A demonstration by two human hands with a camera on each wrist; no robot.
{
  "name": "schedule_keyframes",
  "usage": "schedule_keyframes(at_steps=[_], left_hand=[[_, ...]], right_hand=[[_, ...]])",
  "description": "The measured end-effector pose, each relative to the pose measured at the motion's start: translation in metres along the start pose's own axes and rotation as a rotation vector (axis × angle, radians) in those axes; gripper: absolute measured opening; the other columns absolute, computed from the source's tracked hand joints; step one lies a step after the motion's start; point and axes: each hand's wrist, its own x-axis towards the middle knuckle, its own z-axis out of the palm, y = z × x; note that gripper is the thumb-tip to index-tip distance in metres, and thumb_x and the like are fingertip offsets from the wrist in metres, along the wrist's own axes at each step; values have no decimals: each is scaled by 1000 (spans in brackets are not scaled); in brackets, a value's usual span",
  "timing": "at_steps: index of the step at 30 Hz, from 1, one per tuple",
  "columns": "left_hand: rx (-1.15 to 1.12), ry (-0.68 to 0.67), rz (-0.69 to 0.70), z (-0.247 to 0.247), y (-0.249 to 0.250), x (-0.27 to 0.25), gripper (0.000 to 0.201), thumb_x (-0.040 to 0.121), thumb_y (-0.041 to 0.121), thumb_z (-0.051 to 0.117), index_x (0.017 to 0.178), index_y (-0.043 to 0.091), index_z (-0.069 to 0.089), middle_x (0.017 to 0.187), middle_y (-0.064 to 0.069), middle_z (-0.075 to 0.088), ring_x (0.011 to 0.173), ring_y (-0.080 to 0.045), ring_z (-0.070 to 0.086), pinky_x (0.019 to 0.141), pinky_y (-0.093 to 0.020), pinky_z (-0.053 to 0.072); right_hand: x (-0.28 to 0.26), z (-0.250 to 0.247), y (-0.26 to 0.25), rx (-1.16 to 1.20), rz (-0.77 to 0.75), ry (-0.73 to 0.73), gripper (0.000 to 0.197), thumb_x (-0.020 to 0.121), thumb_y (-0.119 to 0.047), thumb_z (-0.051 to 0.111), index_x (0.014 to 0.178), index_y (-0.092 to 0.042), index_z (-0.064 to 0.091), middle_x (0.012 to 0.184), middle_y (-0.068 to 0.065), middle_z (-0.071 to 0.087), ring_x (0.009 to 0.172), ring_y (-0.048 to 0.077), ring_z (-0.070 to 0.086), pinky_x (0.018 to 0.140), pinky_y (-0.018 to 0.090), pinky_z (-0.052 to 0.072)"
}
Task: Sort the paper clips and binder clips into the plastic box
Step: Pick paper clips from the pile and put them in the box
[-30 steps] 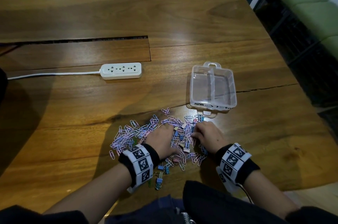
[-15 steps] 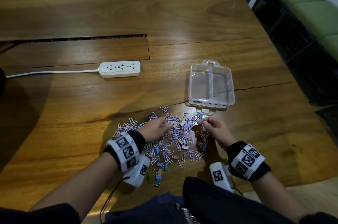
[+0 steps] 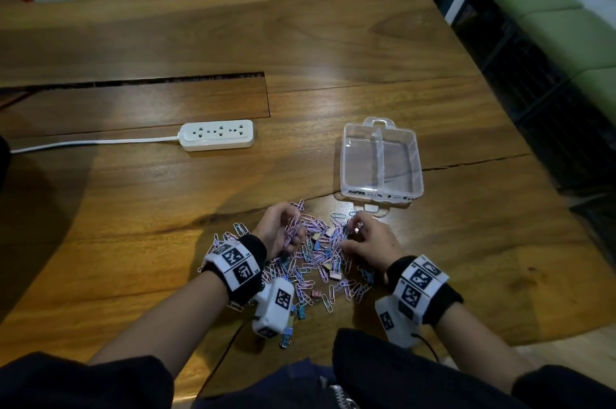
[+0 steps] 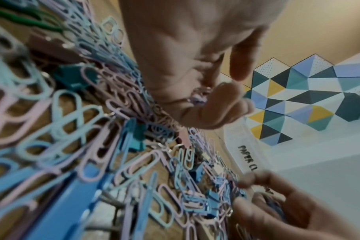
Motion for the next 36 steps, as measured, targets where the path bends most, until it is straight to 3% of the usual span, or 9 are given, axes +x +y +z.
schedule_keyframes(at_steps=[4,8,14,17,22,26,31,33,36], left_hand=[[350,84,52,5,12,11,34,96,30,37,66,16,47,54,3,40,34,-4,32,35,-16,27],[945,128,178,16,18,22,38,97,35,33,107,5,55,73,5,48,60,-8,44,55,-20,39],[1460,59,246,17,21,22,37,85,36,59,116,18,50,120,0,61,104,-19,59,86,-30,50],[1568,69,313,20,19,20,31,85,36,58,110,17,54,113,-2,64,101,-19,60,82,-27,47],[1669,21,331,22,15,16,24,94,30,45,100,10,56,101,-7,62,93,-21,59,77,-28,44],[1547,-82,216,18,17,14,22,97,29,38,80,16,45,78,1,49,72,-15,46,61,-20,36],[1061,-130,94,16,37,15,21,99,23,30,83,15,41,71,5,40,59,-7,37,54,-18,35],[785,-120,40,20,47,15,27,97,17,27,72,16,37,64,4,36,47,-6,33,41,-14,31],[374,-140,-24,29,61,16,26,90,10,28,66,15,34,48,5,40,32,-4,32,31,-11,24]], right_hand=[[3,1,-5,-220,-59,-25,41,75,-23,69,112,-27,52,118,2,54,104,21,53,86,33,48],[1,3,-7,-310,-123,-17,23,81,-21,62,102,-14,55,98,-3,46,98,16,50,82,23,40],[-2,1,0,-333,-163,-62,9,85,-21,58,82,-16,51,93,0,41,84,11,42,65,11,31],[-3,-5,6,-162,-122,-30,26,82,-15,62,64,-19,44,79,-5,48,70,6,47,56,9,32],[-4,-24,5,311,-49,-44,23,76,-3,64,65,-14,48,74,-1,55,73,11,56,73,28,48],[2,-44,-10,457,-98,-105,19,82,4,53,84,-15,56,80,0,54,53,1,49,49,10,41],[28,-70,-42,479,-44,-26,22,91,1,37,79,-11,51,77,-1,51,54,8,35,45,14,32],[43,-75,-51,413,-29,63,23,92,-2,37,76,-13,49,72,-1,46,53,8,33,43,15,32],[60,-76,-56,294,1,133,16,93,-8,39,90,-7,55,70,-1,44,57,10,40,51,20,38]])
